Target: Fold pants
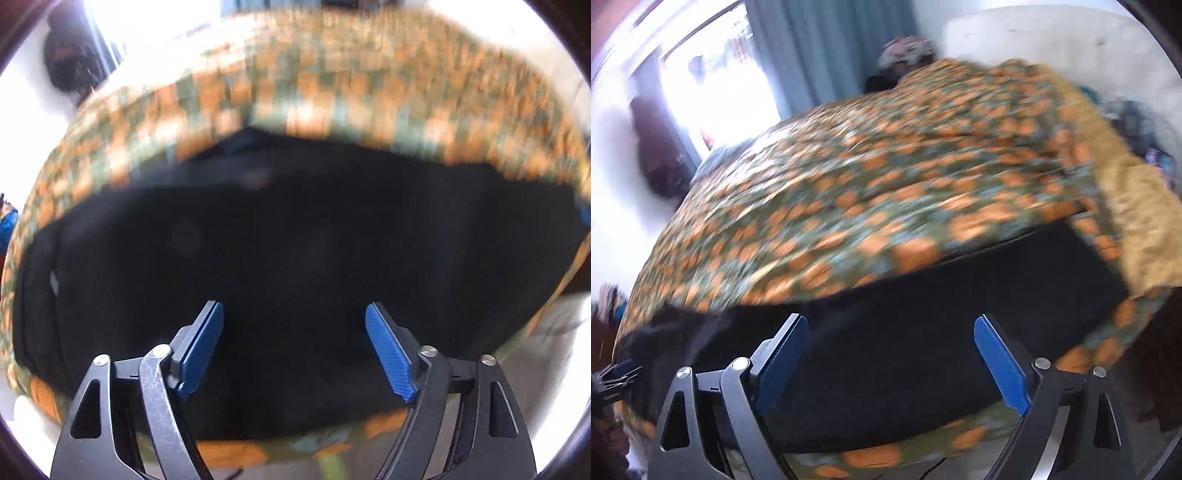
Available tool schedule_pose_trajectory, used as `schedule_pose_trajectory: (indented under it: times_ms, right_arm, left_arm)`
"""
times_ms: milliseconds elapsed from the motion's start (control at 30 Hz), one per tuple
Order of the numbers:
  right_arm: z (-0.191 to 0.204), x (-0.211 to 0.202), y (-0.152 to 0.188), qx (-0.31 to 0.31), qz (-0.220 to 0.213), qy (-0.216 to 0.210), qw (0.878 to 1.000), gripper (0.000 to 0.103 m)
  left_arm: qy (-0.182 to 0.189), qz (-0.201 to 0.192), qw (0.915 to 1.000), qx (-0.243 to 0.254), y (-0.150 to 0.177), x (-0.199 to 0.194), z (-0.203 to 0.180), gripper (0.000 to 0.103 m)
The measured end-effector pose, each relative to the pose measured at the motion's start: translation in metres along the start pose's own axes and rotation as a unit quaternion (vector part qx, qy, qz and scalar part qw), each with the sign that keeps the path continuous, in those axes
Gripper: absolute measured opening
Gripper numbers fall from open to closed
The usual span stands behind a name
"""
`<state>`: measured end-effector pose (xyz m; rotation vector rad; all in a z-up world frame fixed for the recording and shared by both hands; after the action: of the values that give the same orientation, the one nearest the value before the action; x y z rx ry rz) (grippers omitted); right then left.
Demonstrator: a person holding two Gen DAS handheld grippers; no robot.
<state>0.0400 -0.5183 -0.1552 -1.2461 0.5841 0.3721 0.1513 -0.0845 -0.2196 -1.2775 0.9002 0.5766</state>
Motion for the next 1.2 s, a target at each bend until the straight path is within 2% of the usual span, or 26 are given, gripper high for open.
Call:
schedule_pose_trajectory:
  times_ms: [100, 200, 267, 367, 400, 467, 567, 633, 700, 767, 833, 900, 967, 1067, 1200]
  right_arm:
    - [0.027, 0.026, 0.028, -0.032, 0.036, -0.011, 0.999, 0.091]
    - [0.033, 0.045, 0.051, -0.037, 0.072, -0.011, 0.997, 0.091]
    - [0.032, 0.045, 0.058, -0.039, 0.068, -0.008, 0.997, 0.093]
    - [0.035, 0.045, 0.061, -0.043, 0.065, -0.014, 0.997, 0.098]
    - [0.036, 0.045, 0.061, -0.044, 0.064, -0.014, 0.997, 0.098]
    - [0.036, 0.047, 0.062, -0.046, 0.063, -0.014, 0.997, 0.101]
    - [0.039, 0.051, 0.064, -0.046, 0.059, -0.011, 0.997, 0.103]
    - [0.039, 0.052, 0.064, -0.044, 0.057, -0.012, 0.997, 0.103]
    - [0.038, 0.051, 0.065, -0.042, 0.056, -0.013, 0.998, 0.103]
    - [0.037, 0.051, 0.065, -0.041, 0.054, -0.014, 0.998, 0.103]
    - [0.038, 0.052, 0.066, -0.043, 0.053, -0.011, 0.998, 0.103]
    - [0.04, 0.053, 0.066, -0.046, 0.052, -0.007, 0.998, 0.103]
    - [0.04, 0.053, 0.065, -0.046, 0.052, -0.006, 0.998, 0.103]
    - [0.037, 0.05, 0.062, -0.033, 0.046, -0.012, 0.998, 0.103]
    - [0.035, 0.051, 0.061, -0.021, 0.043, -0.017, 0.999, 0.103]
  left_arm:
    - [-0.001, 0.006, 0.9999, 0.011, 0.018, -0.007, 0.001, 0.079]
    - [-0.006, 0.012, 0.9998, 0.016, 0.019, -0.02, 0.0, 0.078]
    - [0.007, -0.003, 1.0, -0.005, 0.01, -0.032, 0.003, 0.078]
    - [0.008, -0.04, 0.9984, -0.04, -0.012, -0.042, 0.011, 0.088]
    - [0.0, -0.052, 0.9974, -0.05, -0.022, -0.042, 0.017, 0.091]
    - [-0.027, -0.063, 0.9955, -0.065, -0.034, -0.033, 0.027, 0.092]
    - [-0.07, -0.068, 0.9905, -0.097, -0.036, -0.019, 0.053, 0.092]
    - [-0.099, -0.051, 0.9868, -0.117, -0.028, -0.007, 0.072, 0.092]
    - [-0.112, -0.025, 0.9836, -0.139, -0.012, 0.002, 0.089, 0.092]
    - [-0.101, -0.032, 0.9845, -0.14, -0.005, 0.003, 0.093, 0.092]
    - [-0.108, -0.029, 0.9863, -0.121, -0.007, 0.001, 0.088, 0.092]
    - [-0.104, -0.027, 0.9863, -0.125, -0.009, -0.004, 0.085, 0.091]
    - [-0.08, -0.042, 0.9857, -0.142, -0.014, -0.013, 0.079, 0.091]
    - [-0.073, -0.058, 0.9876, -0.126, -0.022, -0.019, 0.069, 0.092]
    - [-0.091, -0.027, 0.989, -0.114, -0.02, 0.004, 0.072, 0.092]
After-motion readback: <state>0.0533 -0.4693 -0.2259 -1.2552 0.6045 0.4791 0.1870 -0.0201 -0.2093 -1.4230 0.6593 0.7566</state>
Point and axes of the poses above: each gripper's, at about its wrist camera, not at the fingertips, and x roughly the way its jaws point, z to its left, y to its underside, the point moved 1 cm from there along x, roughly the way its jaws point, and after that the axes turned 12 degrees about -z, right-handed, at the moved point
